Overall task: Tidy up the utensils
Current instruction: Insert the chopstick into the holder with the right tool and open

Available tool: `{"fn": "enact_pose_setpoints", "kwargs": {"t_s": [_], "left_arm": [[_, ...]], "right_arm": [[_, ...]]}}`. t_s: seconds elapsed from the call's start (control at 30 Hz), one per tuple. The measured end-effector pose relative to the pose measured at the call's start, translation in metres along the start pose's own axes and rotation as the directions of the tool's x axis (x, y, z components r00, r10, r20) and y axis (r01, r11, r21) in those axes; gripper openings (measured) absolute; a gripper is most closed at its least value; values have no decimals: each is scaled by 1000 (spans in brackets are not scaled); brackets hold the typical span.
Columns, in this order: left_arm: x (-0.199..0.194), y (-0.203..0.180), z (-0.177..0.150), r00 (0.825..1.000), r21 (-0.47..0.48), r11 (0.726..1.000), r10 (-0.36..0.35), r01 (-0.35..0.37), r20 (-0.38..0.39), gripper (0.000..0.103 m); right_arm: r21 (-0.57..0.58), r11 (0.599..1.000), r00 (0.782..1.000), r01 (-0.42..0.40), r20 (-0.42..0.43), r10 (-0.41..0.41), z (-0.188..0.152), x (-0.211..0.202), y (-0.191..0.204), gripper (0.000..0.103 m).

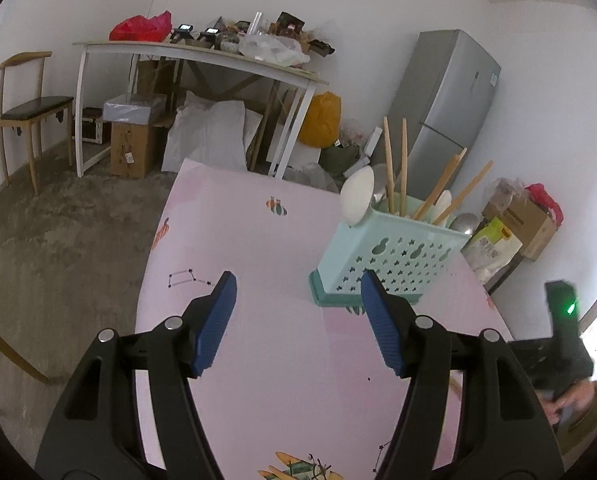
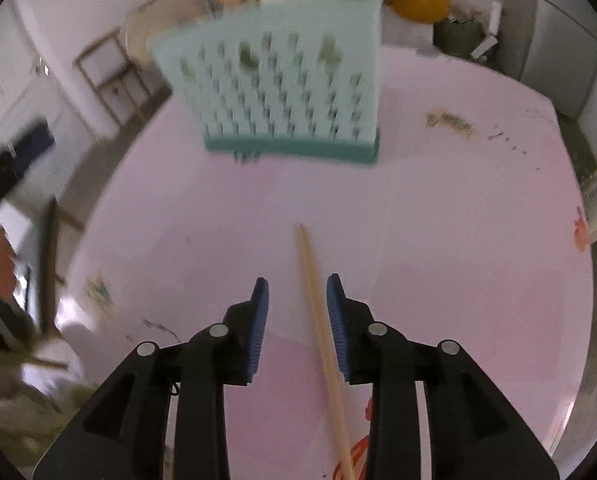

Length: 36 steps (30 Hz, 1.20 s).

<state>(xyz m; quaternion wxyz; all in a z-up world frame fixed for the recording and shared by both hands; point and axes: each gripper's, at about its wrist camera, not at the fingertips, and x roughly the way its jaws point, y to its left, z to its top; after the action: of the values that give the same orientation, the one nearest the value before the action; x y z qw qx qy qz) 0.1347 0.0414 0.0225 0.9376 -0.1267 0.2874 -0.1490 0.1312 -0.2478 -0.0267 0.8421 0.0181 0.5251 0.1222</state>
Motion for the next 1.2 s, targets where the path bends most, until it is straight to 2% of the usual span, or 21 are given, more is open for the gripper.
{"fn": "enact_pose_setpoints", "kwargs": {"t_s": [0.07, 0.17, 0.27, 0.4, 0.47, 0.6, 0.73, 0.83, 0.9, 0.97, 1.13, 1.2], "left_arm": [[2, -3, -2, 1000, 4, 1000, 8, -8, -7, 61], [3, -9, -7, 999, 27, 999, 36, -35, -23, 61], [6, -13, -16, 997, 45, 997, 60, -58, -56, 61], [13, -18, -29, 991, 76, 995, 79, -71, -106, 61], [17, -23, -33, 989, 98, 993, 84, -72, -124, 61], [26, -31, -42, 984, 125, 991, 77, -57, -161, 61], [32, -35, -46, 980, 127, 991, 72, -48, -184, 61], [35, -36, -46, 980, 129, 991, 69, -46, -187, 61], [35, -36, -45, 980, 127, 991, 69, -45, -187, 61], [36, -36, -45, 980, 127, 991, 70, -47, -185, 61], [35, -34, -41, 981, 120, 991, 75, -54, -177, 61], [35, -32, -39, 982, 115, 992, 79, -60, -173, 61]], "right_arm": [[-43, 999, 1000, 29, 4, -29, 1, 9, 2, 30], [-73, 997, 1000, 10, -4, -10, 9, 19, 1, 29], [-144, 989, 999, 38, -10, -39, 10, 30, 11, 21], [-149, 989, 1000, 19, -19, -22, 11, 40, 7, 7], [-142, 990, 1000, 20, -9, -22, 12, 38, 7, 6], [-91, 996, 998, 4, 55, 1, 14, 15, -3, 6], [-29, 999, 982, -18, 185, 23, 20, -33, -8, 6], [-5, 999, 951, -33, 306, 33, 28, -76, -10, 6], [2, 999, 922, -41, 386, 37, 34, -102, -8, 6], [6, 998, 883, -55, 467, 46, 45, -125, -6, 6], [-32, 997, 794, -66, 604, 72, 78, -166, 3, 6], [-53, 997, 769, -61, 634, 81, 93, -177, 7, 6]]}}
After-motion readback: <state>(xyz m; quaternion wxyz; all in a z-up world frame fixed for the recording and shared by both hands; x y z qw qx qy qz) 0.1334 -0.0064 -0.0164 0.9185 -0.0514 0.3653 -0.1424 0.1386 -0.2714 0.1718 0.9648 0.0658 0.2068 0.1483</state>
